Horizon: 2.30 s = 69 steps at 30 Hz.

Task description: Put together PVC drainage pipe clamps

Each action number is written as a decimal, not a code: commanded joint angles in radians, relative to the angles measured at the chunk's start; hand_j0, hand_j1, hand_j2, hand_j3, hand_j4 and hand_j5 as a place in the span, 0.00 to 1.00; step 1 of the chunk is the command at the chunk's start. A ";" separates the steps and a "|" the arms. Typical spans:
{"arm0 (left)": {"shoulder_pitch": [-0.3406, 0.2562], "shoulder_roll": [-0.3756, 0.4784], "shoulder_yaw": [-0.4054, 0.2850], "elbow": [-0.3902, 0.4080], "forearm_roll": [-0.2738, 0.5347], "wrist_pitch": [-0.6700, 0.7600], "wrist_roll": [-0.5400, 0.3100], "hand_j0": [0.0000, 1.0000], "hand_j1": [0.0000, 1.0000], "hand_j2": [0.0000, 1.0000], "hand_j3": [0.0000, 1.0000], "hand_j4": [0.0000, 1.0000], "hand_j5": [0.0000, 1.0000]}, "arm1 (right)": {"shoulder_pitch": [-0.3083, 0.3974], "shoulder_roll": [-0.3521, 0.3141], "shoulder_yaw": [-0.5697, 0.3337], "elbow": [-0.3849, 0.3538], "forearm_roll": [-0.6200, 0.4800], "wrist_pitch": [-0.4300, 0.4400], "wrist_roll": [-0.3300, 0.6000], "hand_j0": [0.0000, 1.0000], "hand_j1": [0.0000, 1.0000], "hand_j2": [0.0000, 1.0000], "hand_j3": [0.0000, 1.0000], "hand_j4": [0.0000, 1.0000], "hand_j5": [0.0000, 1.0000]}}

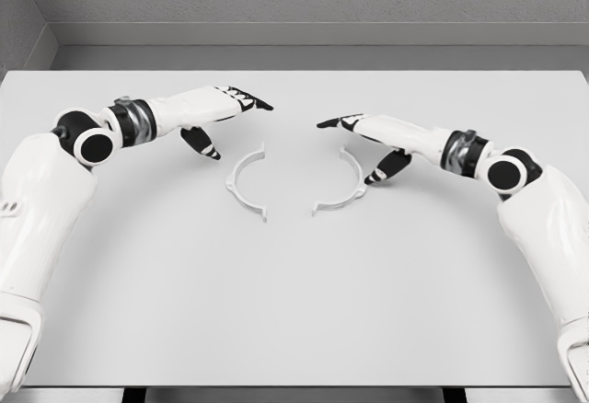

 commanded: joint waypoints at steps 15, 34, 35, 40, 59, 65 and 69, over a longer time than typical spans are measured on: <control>0.008 -0.013 -0.008 0.003 0.006 0.003 0.001 1.00 1.00 1.00 1.00 1.00 1.00 | -0.008 0.045 0.001 -0.008 -0.006 0.003 0.000 1.00 1.00 1.00 1.00 1.00 1.00; 0.008 -0.065 -0.011 0.024 -0.035 0.003 0.001 1.00 1.00 1.00 1.00 1.00 1.00 | -0.005 -0.004 0.011 -0.019 -0.007 0.003 0.000 1.00 1.00 1.00 1.00 1.00 1.00; 0.008 -0.068 -0.013 0.024 -0.037 0.003 0.001 1.00 1.00 1.00 1.00 1.00 1.00 | 0.003 -0.017 0.011 -0.043 -0.007 0.003 0.000 1.00 1.00 1.00 1.00 1.00 1.00; 0.008 -0.082 -0.013 0.024 -0.043 0.003 0.001 1.00 1.00 1.00 1.00 1.00 1.00 | 0.021 -0.039 0.010 -0.088 -0.009 0.003 0.000 1.00 1.00 1.00 1.00 1.00 1.00; -0.014 -0.016 0.004 0.024 -0.043 0.003 0.001 1.00 1.00 1.00 1.00 1.00 1.00 | 0.023 0.009 0.034 -0.086 -0.009 0.003 0.000 1.00 1.00 1.00 1.00 1.00 1.00; -0.017 -0.004 0.004 0.023 -0.042 0.003 0.001 1.00 1.00 1.00 1.00 1.00 1.00 | 0.023 0.019 0.047 -0.086 -0.007 0.003 0.000 1.00 1.00 1.00 1.00 1.00 1.00; -0.023 -0.004 0.004 0.017 -0.040 0.003 0.001 1.00 1.00 1.00 1.00 1.00 1.00 | 0.023 0.029 0.053 -0.088 -0.007 0.003 0.000 1.00 1.00 1.00 1.00 1.00 1.00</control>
